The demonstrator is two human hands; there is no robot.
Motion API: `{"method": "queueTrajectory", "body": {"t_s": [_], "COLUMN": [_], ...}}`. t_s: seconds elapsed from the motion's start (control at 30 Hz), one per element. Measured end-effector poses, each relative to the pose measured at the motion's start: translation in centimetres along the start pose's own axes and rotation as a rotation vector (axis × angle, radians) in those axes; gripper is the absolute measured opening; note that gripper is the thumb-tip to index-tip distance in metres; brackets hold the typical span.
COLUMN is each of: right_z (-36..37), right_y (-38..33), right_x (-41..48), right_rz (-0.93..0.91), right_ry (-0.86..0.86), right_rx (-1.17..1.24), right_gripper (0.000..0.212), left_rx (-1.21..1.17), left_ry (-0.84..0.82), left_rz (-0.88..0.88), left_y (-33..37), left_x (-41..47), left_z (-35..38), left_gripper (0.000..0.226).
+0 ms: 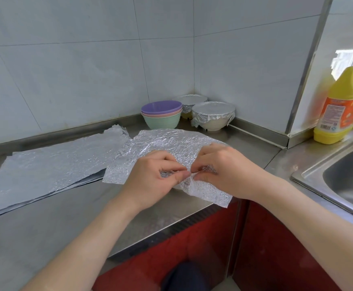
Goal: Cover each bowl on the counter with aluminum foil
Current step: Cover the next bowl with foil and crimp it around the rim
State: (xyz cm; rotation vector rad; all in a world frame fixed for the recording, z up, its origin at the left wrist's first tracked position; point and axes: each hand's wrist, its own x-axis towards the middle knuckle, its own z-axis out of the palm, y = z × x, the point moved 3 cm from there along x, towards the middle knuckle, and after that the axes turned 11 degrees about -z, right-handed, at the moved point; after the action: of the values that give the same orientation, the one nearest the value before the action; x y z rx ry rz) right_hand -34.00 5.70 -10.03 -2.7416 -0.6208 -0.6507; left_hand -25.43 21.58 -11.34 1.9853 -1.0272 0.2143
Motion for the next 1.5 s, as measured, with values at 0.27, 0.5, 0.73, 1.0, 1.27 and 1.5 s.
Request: {"method": "queueTrajectory", "body": {"t_s": [0.27, 0.5, 0.73, 1.0, 1.27, 1.5], "right_z": [0.9, 1.2, -0.1, -0.1, 0.8, 1.2], "right_y": [-0.3, -0.8, -0.3, -0.5, -0.8, -1.5], "right_x": [0.2, 0.1, 0.1, 0.7, 0.6, 1.2], "right_rz": [-0.078, -0.039, 0.069, 0.121, 0.041, 0.081], "right_ry": [0.077, 0.115, 0.042, -0.001, -0.033, 0.061], "right_rx": [-0.167, -0.047, 0.182, 0.188, 0.000, -0.028], "right_gripper": [0.004, 0.006, 0.012, 0.013, 0.015, 0.018], "left_rx": [0.219, 0.330, 0.176, 0.143, 0.033, 0.018], "left_ry": [0.034, 0.103, 0.038, 0.006, -0.008, -0.031], "left_rz": [0.229, 0.387, 0.280, 0.192, 0.146, 0.048], "left_y": [0.5, -0.2, -1.3, -1.4, -1.7, -0.8], "left_x": [0.0, -0.7, -0.8, -0.4, -0.2, -0.4], "left_z": [1.3, 1.4, -0.5, -0.5, -0.7, -0.9], "left_gripper": [0.019, 0.019, 0.021, 0.018, 0.015, 0.015]}}
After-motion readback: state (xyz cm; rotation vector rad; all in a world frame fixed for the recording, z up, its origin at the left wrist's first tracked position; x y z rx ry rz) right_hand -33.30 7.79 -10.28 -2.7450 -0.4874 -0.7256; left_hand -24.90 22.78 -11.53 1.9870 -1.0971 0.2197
